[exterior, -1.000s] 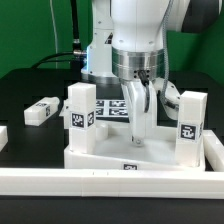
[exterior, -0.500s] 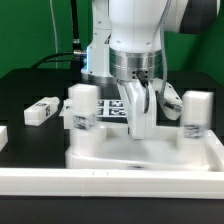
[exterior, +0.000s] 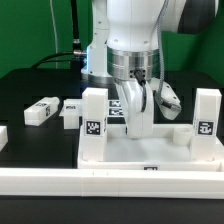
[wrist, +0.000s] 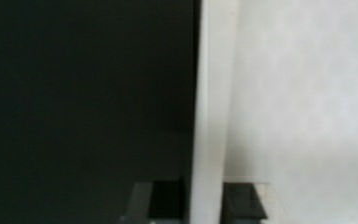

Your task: Assemble desk

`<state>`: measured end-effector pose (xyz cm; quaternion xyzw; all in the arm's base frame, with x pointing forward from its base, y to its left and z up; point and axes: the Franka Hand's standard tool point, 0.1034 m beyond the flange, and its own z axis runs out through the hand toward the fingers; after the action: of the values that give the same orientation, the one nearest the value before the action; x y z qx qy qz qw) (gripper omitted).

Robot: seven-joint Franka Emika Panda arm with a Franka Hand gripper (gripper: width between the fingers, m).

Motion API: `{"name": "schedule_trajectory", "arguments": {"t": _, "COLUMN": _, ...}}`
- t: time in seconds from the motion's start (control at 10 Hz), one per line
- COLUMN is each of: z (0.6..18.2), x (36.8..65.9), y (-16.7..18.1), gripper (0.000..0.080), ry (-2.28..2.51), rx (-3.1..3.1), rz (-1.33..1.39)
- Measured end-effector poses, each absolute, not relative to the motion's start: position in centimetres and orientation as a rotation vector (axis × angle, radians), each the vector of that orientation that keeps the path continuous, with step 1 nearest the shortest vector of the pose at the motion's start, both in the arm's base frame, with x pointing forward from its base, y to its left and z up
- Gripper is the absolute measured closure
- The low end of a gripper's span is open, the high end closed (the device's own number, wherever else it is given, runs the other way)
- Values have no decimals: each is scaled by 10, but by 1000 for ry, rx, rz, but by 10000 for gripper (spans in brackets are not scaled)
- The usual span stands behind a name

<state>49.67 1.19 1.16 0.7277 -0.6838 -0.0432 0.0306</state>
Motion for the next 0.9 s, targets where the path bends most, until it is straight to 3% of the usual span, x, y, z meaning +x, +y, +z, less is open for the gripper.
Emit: {"name": "schedule_trajectory", "arguments": {"t": 0.9, "z": 15, "x": 490, "y": -26, "gripper": 720, "ry": -1747, "rx": 2525, "rz": -156}}
